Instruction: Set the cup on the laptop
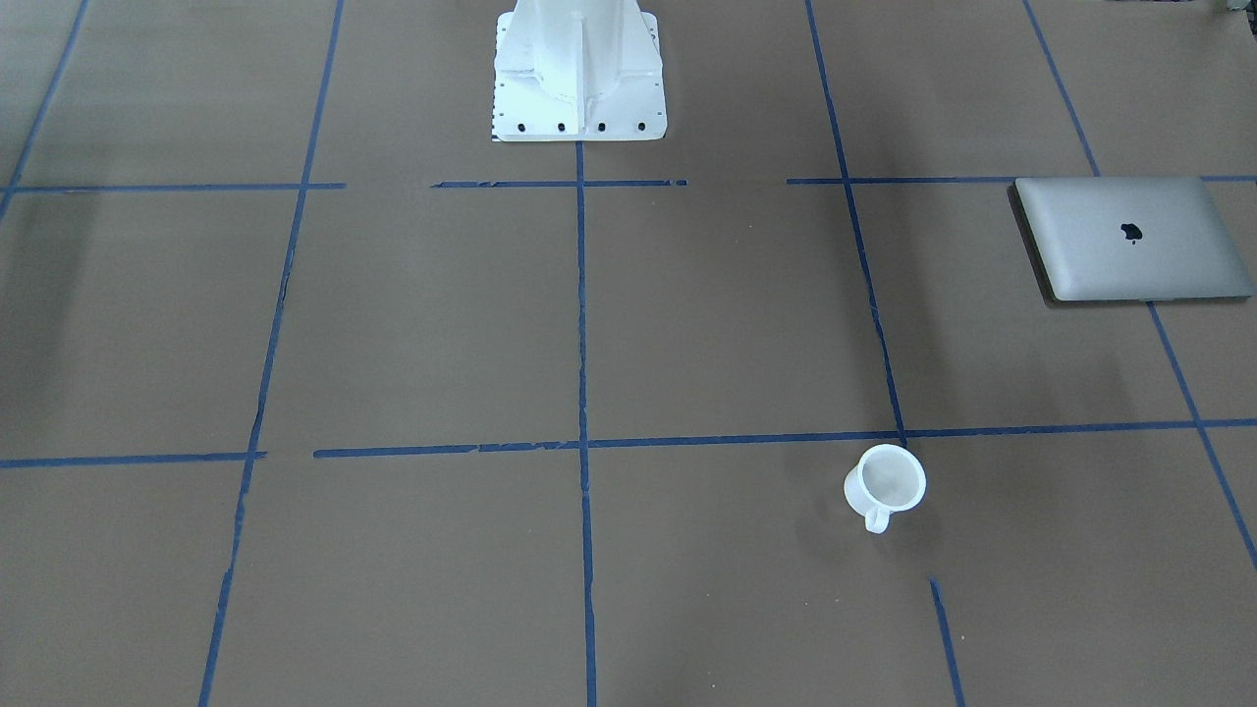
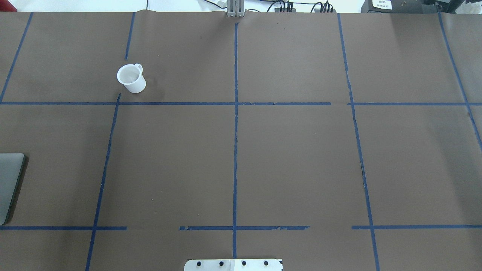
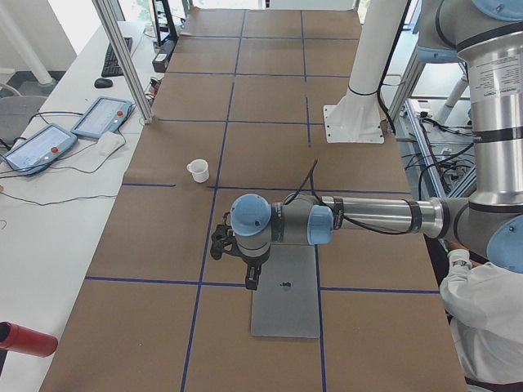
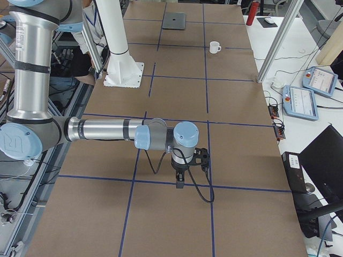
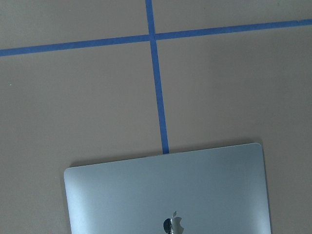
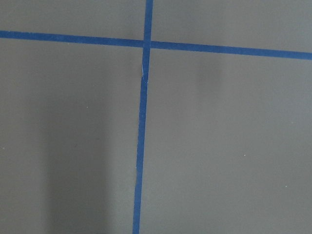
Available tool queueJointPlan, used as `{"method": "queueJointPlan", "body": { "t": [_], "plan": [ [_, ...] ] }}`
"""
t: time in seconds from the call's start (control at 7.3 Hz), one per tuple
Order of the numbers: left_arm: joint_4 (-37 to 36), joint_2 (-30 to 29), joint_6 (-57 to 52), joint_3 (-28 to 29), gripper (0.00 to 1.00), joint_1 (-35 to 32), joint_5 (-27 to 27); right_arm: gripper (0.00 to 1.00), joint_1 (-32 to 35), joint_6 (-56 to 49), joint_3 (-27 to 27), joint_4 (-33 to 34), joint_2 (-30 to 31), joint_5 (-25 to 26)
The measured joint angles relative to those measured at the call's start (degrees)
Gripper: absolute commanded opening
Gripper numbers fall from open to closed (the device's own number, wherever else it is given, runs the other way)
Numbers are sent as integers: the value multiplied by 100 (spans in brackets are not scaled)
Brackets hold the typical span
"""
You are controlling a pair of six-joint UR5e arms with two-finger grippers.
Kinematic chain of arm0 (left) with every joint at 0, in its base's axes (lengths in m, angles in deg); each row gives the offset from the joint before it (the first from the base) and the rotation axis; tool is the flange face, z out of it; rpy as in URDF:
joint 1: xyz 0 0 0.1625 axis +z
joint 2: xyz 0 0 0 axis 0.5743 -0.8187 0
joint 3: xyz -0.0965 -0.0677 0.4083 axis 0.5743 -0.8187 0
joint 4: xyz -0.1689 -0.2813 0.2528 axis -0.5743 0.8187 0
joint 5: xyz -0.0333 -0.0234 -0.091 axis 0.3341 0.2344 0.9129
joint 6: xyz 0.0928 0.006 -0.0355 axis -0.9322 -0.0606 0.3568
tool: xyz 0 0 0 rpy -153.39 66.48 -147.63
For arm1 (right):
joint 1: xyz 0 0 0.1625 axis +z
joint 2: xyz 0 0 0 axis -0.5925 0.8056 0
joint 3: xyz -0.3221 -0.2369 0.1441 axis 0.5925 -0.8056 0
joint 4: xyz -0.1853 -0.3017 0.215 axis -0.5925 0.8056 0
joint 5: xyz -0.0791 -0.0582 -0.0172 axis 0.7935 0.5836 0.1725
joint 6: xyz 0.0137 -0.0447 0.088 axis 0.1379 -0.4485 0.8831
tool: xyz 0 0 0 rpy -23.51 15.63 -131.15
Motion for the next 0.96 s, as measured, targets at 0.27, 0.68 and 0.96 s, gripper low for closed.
{"method": "queueJointPlan", "body": {
  "t": [0.27,0.68,0.96],
  "plan": [
    [-3,0,9,2,100,49,-40,100,0,0,0,0,0,-2],
    [127,-82,5,-34,100,283,-14,100,0,0,0,0,0,-2],
    [466,-577,288,-35,100,620,-11,100,0,0,0,0,0,-4]
  ]
}}
